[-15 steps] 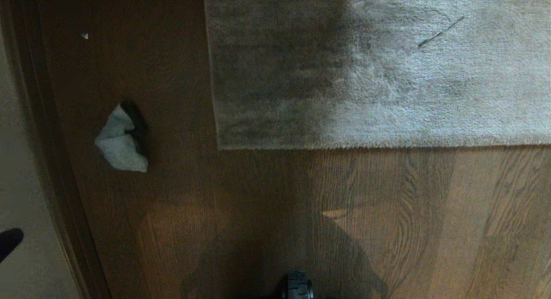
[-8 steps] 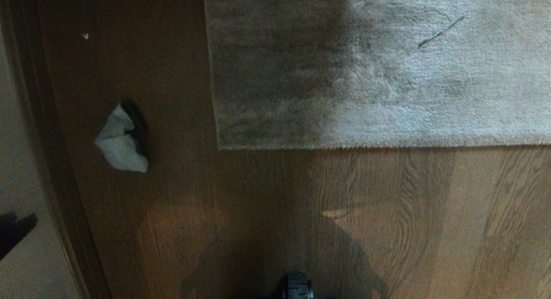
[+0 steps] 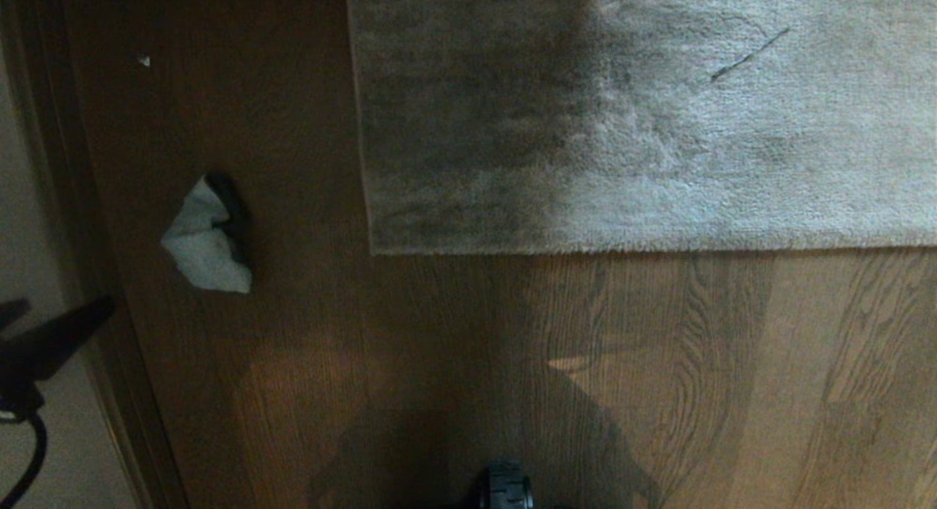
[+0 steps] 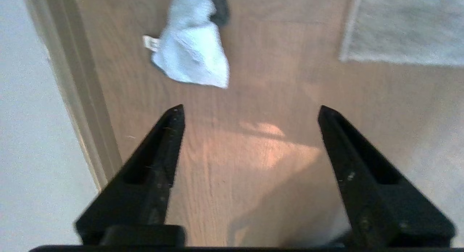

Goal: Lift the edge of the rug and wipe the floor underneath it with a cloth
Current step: Pick up the rag

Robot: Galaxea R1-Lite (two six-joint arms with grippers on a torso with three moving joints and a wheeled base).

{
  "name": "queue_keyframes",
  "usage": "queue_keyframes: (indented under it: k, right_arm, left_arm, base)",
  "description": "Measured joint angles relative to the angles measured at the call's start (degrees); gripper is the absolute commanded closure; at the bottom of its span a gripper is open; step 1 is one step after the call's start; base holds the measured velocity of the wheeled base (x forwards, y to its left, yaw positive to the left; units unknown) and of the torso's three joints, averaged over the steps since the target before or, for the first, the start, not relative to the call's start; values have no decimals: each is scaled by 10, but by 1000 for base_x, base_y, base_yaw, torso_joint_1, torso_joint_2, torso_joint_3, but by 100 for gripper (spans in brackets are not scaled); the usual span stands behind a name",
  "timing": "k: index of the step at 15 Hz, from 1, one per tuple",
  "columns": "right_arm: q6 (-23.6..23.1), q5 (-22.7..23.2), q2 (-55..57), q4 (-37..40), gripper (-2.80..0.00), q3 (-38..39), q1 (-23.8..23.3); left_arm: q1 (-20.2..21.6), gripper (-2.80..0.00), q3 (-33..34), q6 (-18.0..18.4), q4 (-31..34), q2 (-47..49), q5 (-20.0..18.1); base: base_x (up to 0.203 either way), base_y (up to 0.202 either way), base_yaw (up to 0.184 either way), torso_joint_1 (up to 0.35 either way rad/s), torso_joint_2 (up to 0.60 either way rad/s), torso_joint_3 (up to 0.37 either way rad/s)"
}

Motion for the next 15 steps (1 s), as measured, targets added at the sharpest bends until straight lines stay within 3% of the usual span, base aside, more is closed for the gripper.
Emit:
queue_keyframes:
  k: [9, 15]
  right_arm:
    - [0, 0, 0, 0, 0, 0, 0]
    - [0, 0, 0, 0, 0, 0, 0]
  left_arm:
    - [52, -280, -9, 0, -138, 135, -9]
    - [79, -280, -31, -1, -225, 222, -45]
  base:
    - [0, 0, 0, 0, 0, 0]
    - [0, 0, 0, 0, 0, 0]
